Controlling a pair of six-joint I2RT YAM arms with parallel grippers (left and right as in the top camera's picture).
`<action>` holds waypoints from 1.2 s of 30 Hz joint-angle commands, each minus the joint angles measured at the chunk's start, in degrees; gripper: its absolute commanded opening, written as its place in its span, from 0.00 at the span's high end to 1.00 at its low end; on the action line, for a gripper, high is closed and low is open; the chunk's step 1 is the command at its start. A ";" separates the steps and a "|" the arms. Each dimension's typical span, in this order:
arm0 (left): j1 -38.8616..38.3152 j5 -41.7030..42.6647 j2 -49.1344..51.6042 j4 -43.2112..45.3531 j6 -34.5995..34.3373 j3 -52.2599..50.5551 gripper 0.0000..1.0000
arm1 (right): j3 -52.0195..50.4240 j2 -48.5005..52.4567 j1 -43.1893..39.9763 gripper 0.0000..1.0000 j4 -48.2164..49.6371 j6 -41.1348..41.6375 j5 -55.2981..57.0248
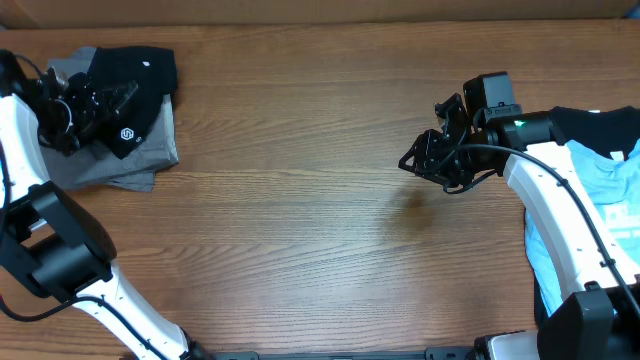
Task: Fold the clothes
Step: 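Carry the folded black shirt left with the left gripper onto the grey stack, then press and adjust the black shirt on the grey stack with the left gripper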
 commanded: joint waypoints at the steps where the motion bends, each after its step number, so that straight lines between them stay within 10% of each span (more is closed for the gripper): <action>1: 1.79 -2.25 -0.72 -2.12 1.05 1.20 0.11 | 0.50 -0.02 -0.15 0.60 -0.13 -0.61 0.39; 36: -6.38 -1.05 -26.43 -20.15 13.97 1.20 0.00 | 0.52 -0.02 -0.15 0.56 0.13 -1.90 0.39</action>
